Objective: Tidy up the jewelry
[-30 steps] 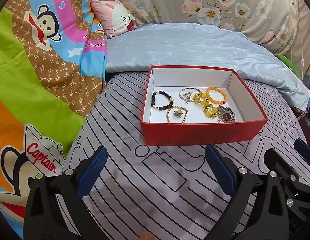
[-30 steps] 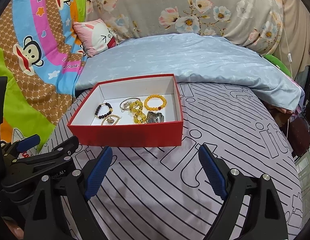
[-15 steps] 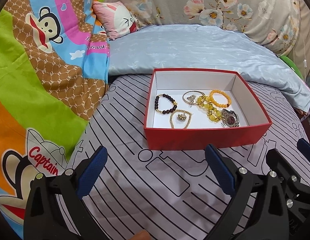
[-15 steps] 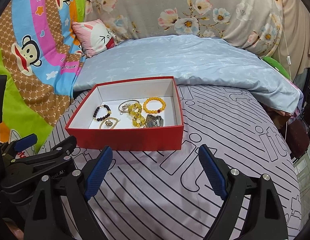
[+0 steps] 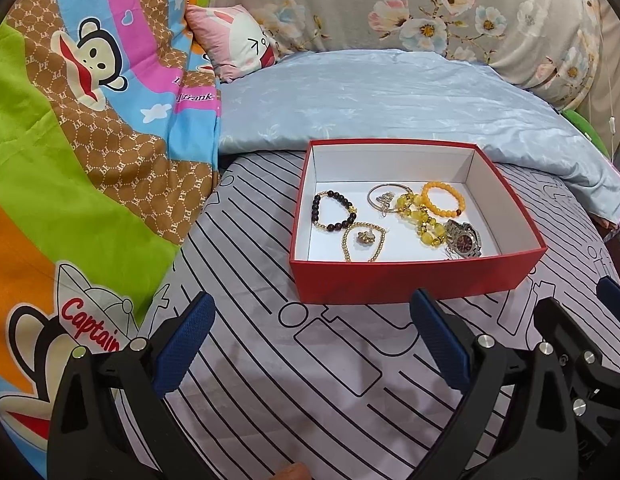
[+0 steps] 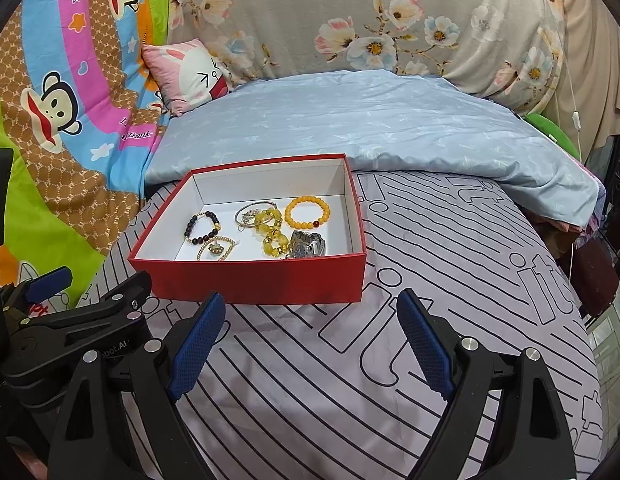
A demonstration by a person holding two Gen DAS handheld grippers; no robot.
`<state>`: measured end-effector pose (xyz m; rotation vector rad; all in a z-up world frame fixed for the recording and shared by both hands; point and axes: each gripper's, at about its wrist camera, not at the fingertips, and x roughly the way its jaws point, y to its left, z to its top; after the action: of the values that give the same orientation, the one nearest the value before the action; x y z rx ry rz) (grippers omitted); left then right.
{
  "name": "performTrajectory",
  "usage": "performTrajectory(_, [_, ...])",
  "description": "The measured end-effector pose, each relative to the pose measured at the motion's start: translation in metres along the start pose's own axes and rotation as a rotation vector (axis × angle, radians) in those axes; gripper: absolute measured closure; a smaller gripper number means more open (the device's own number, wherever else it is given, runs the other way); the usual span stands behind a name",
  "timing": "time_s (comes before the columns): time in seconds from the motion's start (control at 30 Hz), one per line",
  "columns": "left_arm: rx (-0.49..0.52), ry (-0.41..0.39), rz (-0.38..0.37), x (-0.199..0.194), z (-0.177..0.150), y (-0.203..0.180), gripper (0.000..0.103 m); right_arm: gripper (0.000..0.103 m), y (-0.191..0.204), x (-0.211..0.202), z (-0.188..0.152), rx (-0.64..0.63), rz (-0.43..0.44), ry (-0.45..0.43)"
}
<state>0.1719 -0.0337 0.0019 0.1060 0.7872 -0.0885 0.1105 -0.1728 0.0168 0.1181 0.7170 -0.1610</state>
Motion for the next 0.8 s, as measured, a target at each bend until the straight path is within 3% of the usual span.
performTrajectory(0.8, [-0.005, -0.014, 0.005, -0.0017, 0.0018, 0.0000, 0.007, 0.017, -0.0022, -0.0022, 0.0020, -0.012, -0.014, -0.012])
